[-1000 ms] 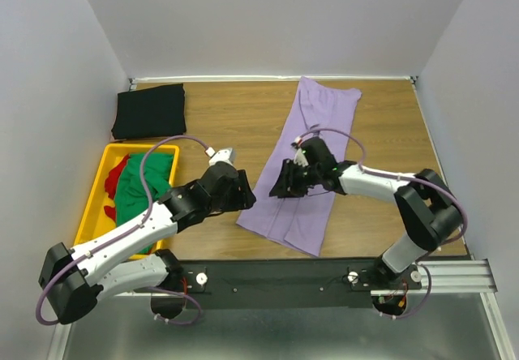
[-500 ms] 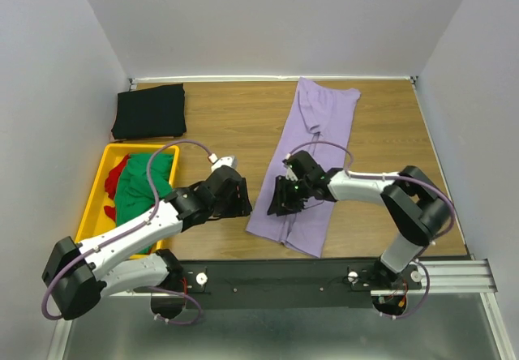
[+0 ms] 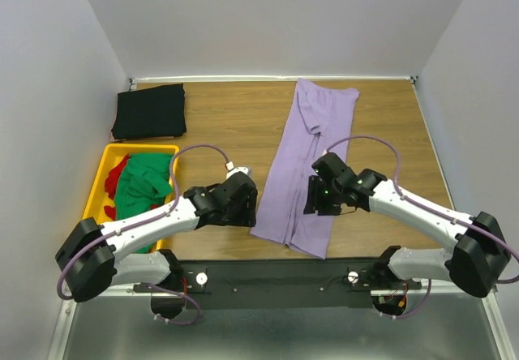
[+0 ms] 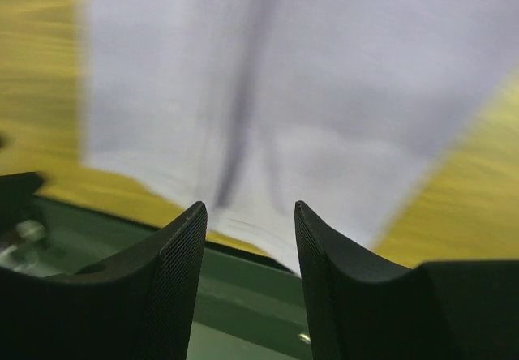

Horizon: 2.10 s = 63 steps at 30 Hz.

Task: Fold and stack the t-shirts
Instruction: Fold the tshirt

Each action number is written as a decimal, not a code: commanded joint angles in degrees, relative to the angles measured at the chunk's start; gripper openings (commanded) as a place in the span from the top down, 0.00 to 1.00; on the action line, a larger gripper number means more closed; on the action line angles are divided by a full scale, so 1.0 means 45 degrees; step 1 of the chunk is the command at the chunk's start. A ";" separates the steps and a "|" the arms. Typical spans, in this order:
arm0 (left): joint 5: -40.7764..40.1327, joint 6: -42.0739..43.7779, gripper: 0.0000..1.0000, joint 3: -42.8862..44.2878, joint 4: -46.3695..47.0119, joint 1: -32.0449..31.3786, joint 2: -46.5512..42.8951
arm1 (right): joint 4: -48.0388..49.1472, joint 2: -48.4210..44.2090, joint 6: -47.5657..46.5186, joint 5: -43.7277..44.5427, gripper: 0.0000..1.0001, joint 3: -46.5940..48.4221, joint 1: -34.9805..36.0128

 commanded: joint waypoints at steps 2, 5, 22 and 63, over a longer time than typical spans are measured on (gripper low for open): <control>0.0103 0.0070 0.32 0.0528 0.0003 -0.0118 0.0636 | -0.4057 -0.0663 0.1102 0.2296 0.45 -0.0721 0.0048; -0.0033 0.0343 0.32 0.0821 0.0022 -0.0118 0.1202 | -0.4058 -0.1113 0.1766 0.1514 0.45 -0.1639 0.0048; -0.0151 0.0851 0.32 0.1544 0.0257 -0.0177 0.2746 | -0.1500 -0.2443 0.3037 -0.0733 0.53 -0.4395 0.0048; -0.0113 0.1183 0.52 0.2618 -0.1032 -0.0645 0.4699 | -0.0425 -0.1837 0.2764 -0.0968 0.97 -0.5176 0.0048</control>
